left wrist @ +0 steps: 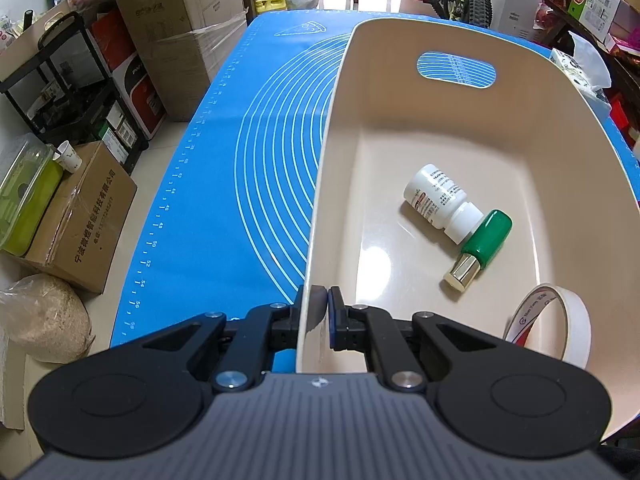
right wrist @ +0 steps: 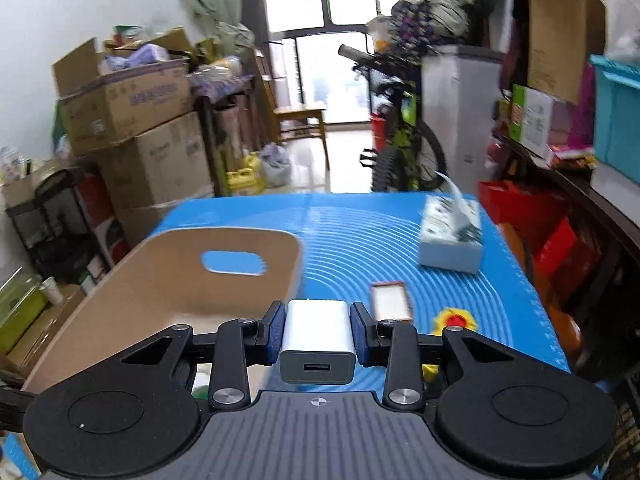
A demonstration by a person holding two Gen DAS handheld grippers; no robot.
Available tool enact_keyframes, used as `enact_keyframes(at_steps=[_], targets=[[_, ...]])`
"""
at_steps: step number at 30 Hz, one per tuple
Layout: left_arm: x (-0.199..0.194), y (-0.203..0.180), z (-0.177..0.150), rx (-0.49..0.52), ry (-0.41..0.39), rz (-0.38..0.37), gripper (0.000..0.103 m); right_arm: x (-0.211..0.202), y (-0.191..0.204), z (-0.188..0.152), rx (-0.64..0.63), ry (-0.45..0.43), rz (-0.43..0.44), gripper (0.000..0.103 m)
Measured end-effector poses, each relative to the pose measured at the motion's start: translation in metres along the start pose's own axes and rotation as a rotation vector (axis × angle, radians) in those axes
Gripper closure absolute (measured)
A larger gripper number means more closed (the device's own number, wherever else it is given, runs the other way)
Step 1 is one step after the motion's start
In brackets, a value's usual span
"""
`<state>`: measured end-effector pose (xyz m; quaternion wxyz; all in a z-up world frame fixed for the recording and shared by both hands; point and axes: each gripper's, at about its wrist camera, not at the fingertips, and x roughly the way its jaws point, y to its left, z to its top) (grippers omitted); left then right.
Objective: Organize rigid objects
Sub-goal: 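Lift the charger plug into the basket and open the right tool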
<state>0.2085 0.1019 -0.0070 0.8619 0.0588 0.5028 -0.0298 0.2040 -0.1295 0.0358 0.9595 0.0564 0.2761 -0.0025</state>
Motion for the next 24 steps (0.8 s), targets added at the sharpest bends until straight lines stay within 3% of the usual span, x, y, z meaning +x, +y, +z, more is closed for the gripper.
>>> enact_keyframes(at_steps=[5, 13, 24], targets=[[0.0, -0.001, 0.0, 0.004, -0.001, 0.002, 0.093, -0.007, 0.028, 0.003, -0.066, -0.022, 0.055, 0.06], [0.0, -0.002, 0.0, 0.01, -0.004, 0.007, 0.093, -0.002, 0.071, -0.02, -0.213, 0.033, 0.074, 0.06], [0.001, -0.002, 0.0, 0.012, -0.006, 0.007, 0.093, 0.016, 0.109, -0.049, -0.412, 0.229, 0.103, 0.064]])
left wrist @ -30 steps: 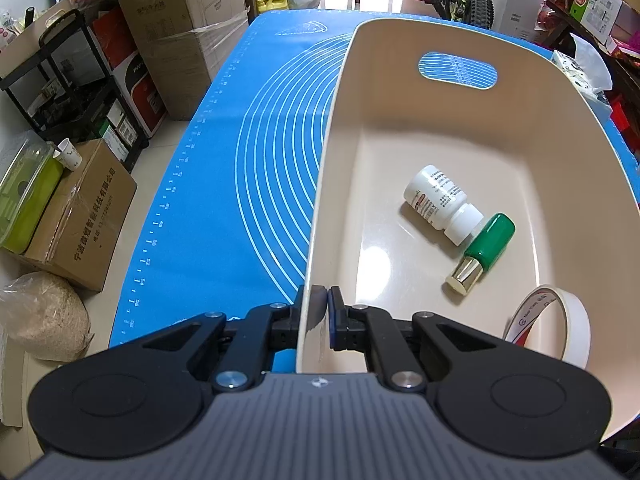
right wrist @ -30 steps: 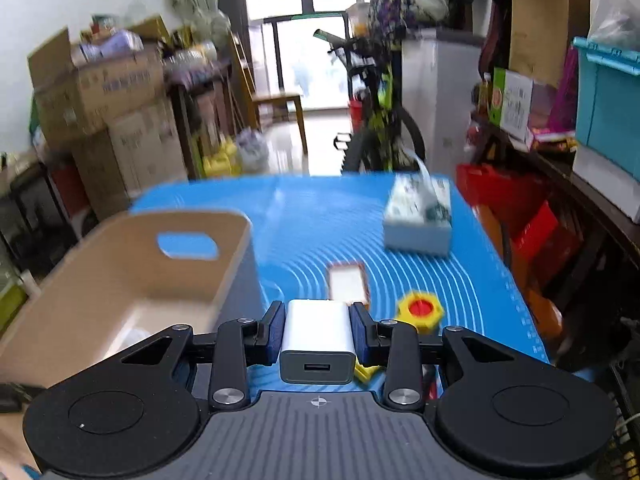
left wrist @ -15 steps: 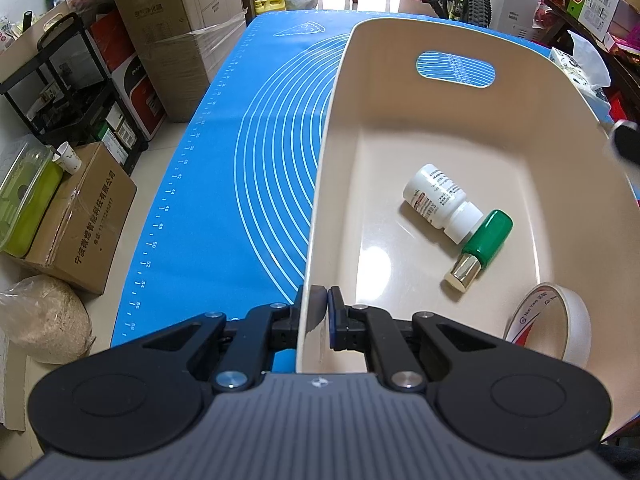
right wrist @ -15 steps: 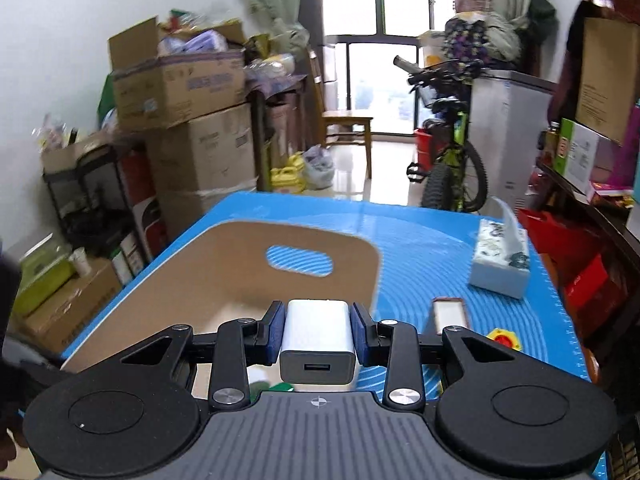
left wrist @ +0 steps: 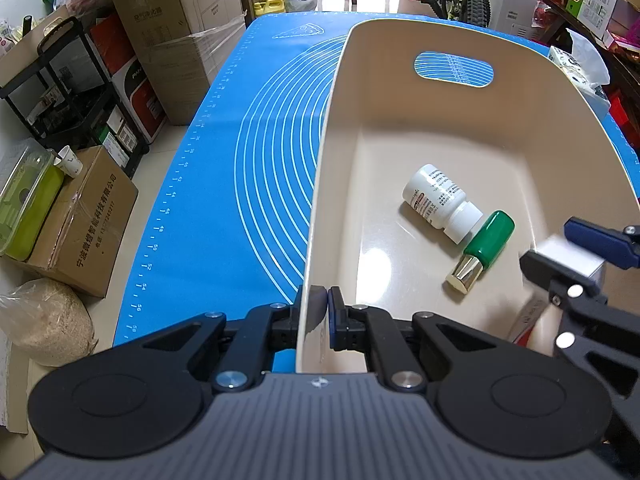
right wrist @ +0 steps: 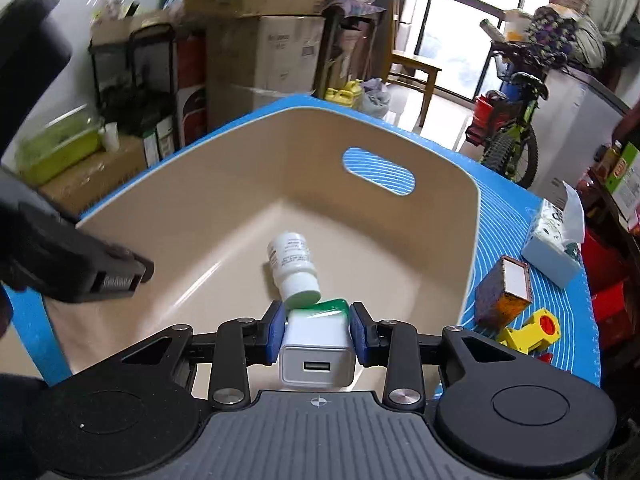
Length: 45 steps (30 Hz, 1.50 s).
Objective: Organize rigid objects
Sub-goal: 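Lift the charger plug into the basket and open the right tool, then move the right tool to the red figure toy and close on its legs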
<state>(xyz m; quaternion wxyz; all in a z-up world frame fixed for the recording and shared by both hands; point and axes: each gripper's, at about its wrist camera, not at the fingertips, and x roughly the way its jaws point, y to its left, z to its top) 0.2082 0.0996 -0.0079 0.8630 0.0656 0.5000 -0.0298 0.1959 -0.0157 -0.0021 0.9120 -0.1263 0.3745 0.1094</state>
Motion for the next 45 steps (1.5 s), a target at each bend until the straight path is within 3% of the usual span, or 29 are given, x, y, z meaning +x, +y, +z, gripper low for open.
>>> enact_keyframes(at_steps=[6, 10, 16, 25, 35, 45], targets=[[-0.001, 0.0, 0.001, 0.002, 0.0, 0.002, 0.093, 0.001, 0.0, -0.002, -0.004, 0.024, 0.008, 0.059], [0.0, 0.0, 0.001, 0.002, 0.0, 0.002, 0.093, -0.011, -0.009, 0.001, 0.028, -0.036, 0.004, 0.041], [0.0, 0.0, 0.001, 0.002, 0.0, 0.002, 0.092, -0.034, -0.038, 0.005, 0.158, -0.12, 0.0, 0.036], [0.0, 0.0, 0.001, 0.001, 0.0, 0.002, 0.092, -0.055, -0.101, -0.003, 0.322, -0.166, -0.116, 0.028], [-0.001, 0.0, 0.001, 0.002, 0.0, 0.002, 0.092, -0.026, -0.181, -0.049, 0.536, -0.015, -0.303, 0.028], [-0.001, 0.002, 0.0, -0.001, 0.001, 0.003, 0.092, 0.009, -0.202, -0.081, 0.622, 0.125, -0.354, 0.03]])
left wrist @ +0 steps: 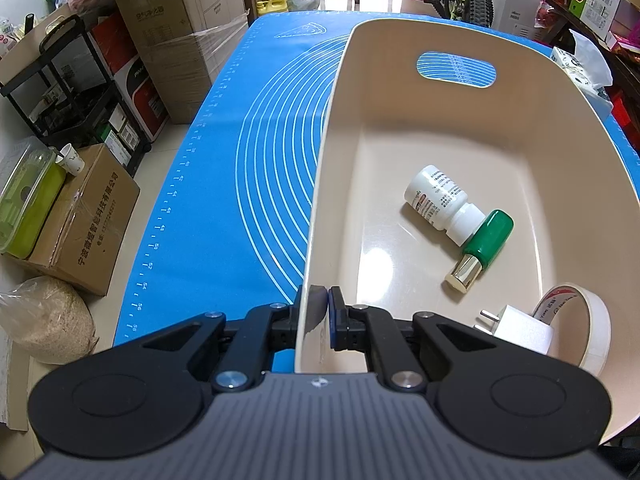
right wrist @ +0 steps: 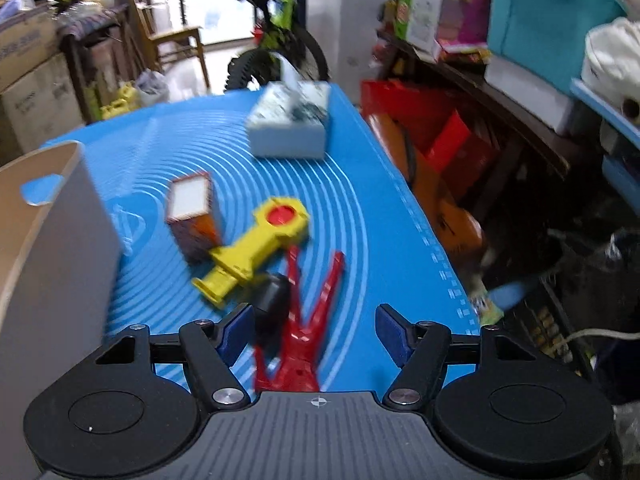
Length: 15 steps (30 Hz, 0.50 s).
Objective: Organize rigid objects
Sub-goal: 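Move the right tool to the red figure toy and close on its legs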
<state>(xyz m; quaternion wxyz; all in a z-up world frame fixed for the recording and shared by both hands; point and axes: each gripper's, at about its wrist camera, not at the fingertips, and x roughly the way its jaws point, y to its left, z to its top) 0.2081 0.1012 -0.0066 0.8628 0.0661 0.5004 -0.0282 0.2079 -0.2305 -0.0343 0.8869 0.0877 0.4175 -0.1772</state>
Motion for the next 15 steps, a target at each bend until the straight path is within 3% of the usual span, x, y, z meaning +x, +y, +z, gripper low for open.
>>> enact_keyframes(at_steps=[7, 12, 15], targets=[[0.0, 0.0, 0.0, 0.0, 0.0, 0.0, 0.092, 0.024, -0.012, -0.007, 0.062, 0.072, 0.011, 0.034], [0.0, 0.0, 0.0, 0.0, 0.001, 0.0, 0.092, 0.033, -0.003, -0.008, 0.016, 0.087, 0.011, 0.035], [0.0, 0.0, 0.0, 0.0, 0.0, 0.0, 0.092, 0.039, 0.002, -0.01, -0.01, 0.098, -0.002, 0.041]])
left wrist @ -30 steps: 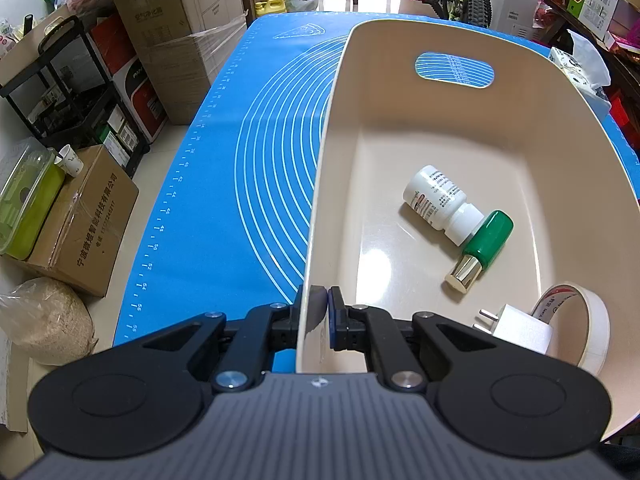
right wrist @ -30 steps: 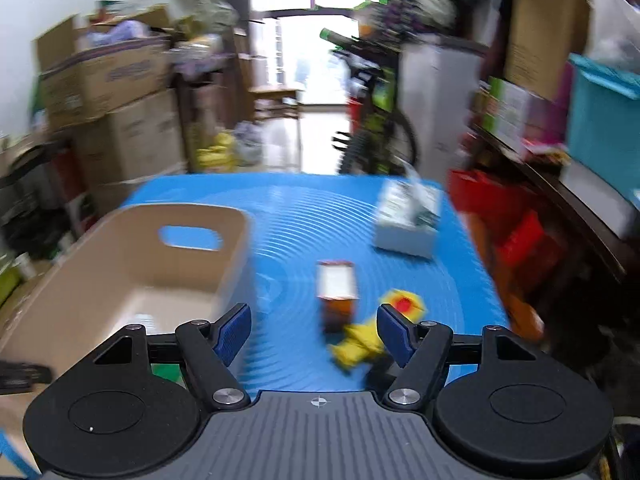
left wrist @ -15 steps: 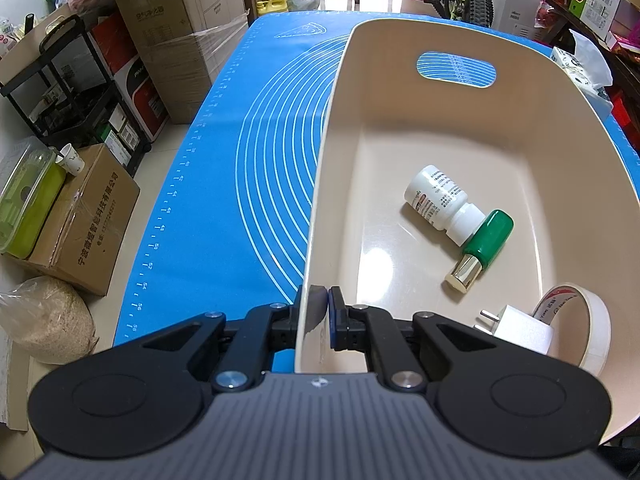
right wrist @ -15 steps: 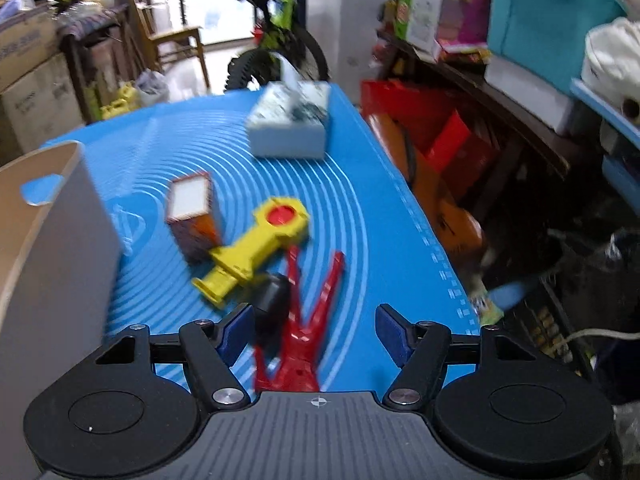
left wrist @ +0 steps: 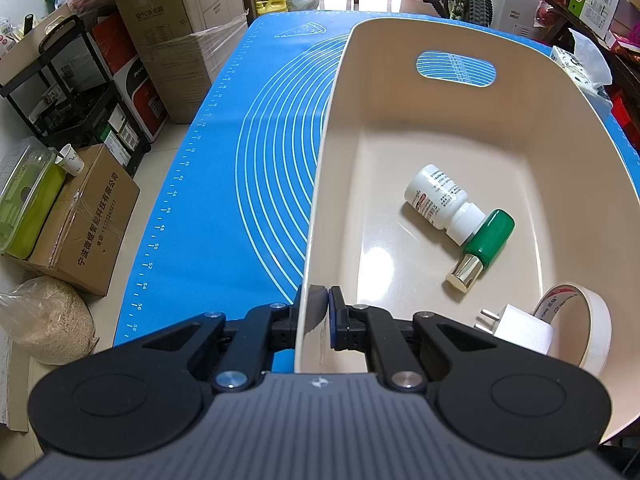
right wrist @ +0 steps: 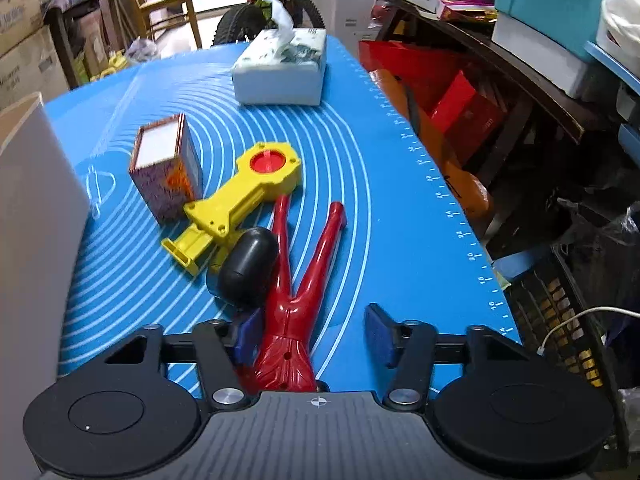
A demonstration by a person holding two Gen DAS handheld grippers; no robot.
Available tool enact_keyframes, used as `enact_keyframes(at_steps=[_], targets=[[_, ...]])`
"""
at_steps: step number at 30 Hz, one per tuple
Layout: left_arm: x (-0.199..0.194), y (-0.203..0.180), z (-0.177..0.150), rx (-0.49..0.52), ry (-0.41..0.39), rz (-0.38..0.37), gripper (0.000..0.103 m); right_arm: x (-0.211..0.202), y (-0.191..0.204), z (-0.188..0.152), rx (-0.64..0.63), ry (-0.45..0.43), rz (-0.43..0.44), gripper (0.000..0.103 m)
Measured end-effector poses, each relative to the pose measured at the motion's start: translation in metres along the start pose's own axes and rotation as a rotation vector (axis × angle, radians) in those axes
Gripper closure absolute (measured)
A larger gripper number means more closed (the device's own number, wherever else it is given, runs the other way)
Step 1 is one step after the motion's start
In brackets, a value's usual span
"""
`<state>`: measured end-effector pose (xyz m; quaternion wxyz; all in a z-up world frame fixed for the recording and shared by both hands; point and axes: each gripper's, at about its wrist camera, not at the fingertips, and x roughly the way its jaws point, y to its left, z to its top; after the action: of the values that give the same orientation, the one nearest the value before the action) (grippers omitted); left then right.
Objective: Organize rigid objects
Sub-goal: 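Move the right tool to the red figure toy and close on its legs, then lift the red figure into the basket and open the right tool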
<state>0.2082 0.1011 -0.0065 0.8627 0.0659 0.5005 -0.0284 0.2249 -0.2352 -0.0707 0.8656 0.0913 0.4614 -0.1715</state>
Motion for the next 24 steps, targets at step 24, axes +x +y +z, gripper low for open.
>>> enact_keyframes(at_steps=[24], targets=[[0.0, 0.0, 0.0, -0.001, 0.001, 0.001, 0.092, -0.043, -0.005, 0.01, 0.035, -0.147, 0.011, 0.066]])
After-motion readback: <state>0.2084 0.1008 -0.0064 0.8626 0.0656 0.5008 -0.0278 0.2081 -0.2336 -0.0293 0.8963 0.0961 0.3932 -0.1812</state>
